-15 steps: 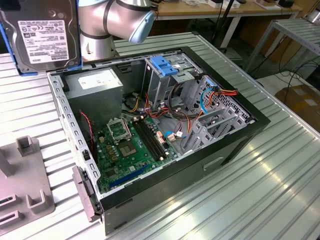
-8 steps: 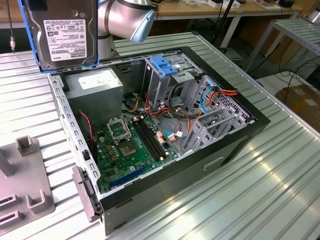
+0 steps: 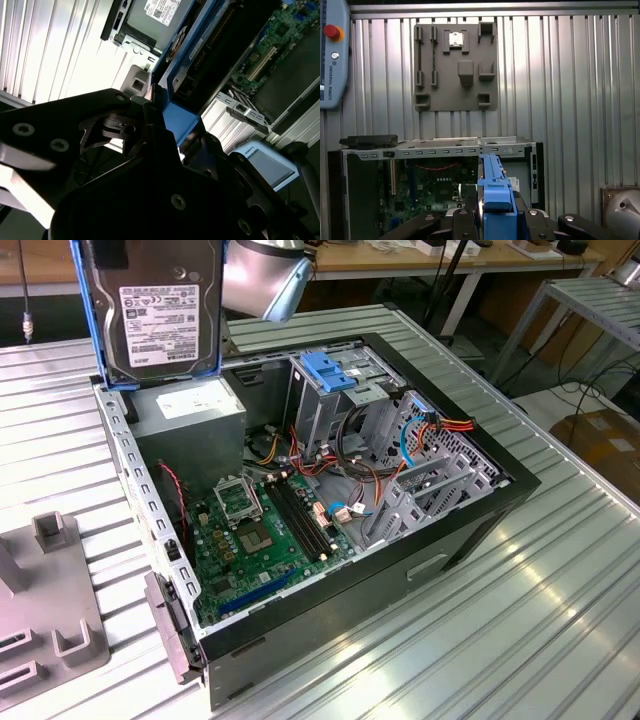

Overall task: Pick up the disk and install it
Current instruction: 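Pick up the disk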

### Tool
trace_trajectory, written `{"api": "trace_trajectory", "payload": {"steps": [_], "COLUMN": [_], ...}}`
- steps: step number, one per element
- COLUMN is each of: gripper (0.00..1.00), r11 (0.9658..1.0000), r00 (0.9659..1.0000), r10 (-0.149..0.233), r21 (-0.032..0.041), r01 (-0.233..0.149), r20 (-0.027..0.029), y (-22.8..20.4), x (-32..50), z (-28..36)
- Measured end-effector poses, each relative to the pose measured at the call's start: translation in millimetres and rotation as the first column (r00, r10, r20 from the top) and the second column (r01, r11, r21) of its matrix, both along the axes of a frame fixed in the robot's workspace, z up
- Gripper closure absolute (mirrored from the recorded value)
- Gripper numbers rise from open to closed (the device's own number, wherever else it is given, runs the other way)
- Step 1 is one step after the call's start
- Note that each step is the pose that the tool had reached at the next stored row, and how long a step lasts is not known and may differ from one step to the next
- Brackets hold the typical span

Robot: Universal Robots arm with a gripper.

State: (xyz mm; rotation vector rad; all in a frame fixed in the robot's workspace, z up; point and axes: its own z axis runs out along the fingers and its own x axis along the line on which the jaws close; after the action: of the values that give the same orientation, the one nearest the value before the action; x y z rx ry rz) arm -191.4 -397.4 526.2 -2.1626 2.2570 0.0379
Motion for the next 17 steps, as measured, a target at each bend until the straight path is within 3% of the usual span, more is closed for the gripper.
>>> {"api": "trace_trajectory", "payload": {"steps": [1, 3, 6, 17], "gripper": [0.63, 0.63, 0.63, 0.63], "r11": [1.0000, 1.0000, 1.0000, 1.0000], "r00": [1.0000, 1.0000, 1.0000, 1.0000], "r10": [0.000, 0.000, 0.000, 0.000], "r21": [0.0001, 0.0002, 0.0003, 0.0001], "r01": [0.000, 0.000, 0.000, 0.000], "r20": [0.0001, 0.0002, 0.0003, 0.0001], "y": [-0.8, -5.6, -9.9, -10.2], "x": [3.4, 18.5, 24.0, 24.6], "z": [-0.1, -1.1, -1.9, -1.8]}}
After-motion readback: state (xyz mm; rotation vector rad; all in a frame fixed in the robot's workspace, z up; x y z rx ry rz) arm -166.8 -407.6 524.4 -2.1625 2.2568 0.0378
